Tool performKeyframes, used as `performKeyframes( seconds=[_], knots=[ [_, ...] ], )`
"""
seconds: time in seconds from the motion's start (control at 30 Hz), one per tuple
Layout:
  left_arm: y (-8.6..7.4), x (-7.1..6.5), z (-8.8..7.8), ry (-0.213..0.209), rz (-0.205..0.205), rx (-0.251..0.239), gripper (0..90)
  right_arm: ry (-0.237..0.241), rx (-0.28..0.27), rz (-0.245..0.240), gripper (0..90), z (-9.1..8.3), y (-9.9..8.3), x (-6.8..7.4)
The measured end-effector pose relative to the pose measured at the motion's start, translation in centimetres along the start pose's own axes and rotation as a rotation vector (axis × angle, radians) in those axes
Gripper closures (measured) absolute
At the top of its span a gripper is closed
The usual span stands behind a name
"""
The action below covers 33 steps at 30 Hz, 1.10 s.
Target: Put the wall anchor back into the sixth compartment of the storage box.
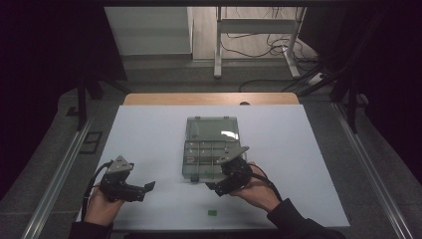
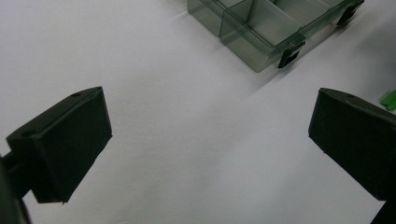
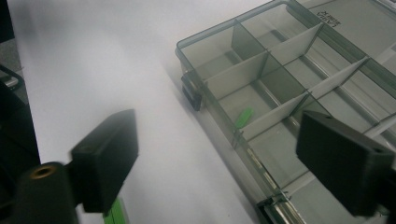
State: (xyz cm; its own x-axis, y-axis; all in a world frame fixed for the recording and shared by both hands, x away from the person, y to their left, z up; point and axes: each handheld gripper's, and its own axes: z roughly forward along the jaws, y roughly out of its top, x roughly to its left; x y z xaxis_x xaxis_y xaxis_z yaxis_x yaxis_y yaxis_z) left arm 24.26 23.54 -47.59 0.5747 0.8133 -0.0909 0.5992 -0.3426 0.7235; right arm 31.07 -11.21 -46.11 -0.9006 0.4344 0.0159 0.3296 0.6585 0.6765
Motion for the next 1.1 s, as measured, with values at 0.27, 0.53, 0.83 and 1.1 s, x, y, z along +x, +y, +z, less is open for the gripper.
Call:
performKeyframes(
  seconds=[0.27, 0.53, 0.83, 1.1],
  knots=[
    [0.0, 0.0, 0.0, -0.001, -0.001, -0.002, 0.0, -0.004, 0.039, 0.02, 0.0, -0.1, -0.4, 0.5],
    [0.0, 0.0, 0.0, -0.001, -0.005, -0.004, 0.0, 0.025, 0.04, 0.037, 0.0, -1.0, -1.0, 1.1],
    [0.0, 0.0, 0.0, -0.001, 0.0, -0.001, 0.0, 0.016, 0.056, 0.058, 0.1, -2.0, -1.7, 1.7],
    [0.0, 0.0, 0.0, 0.0, 0.0, 0.001, 0.0, 0.017, 0.077, 0.053, 8.8, -1.8, -2.8, 2.1]
  ],
)
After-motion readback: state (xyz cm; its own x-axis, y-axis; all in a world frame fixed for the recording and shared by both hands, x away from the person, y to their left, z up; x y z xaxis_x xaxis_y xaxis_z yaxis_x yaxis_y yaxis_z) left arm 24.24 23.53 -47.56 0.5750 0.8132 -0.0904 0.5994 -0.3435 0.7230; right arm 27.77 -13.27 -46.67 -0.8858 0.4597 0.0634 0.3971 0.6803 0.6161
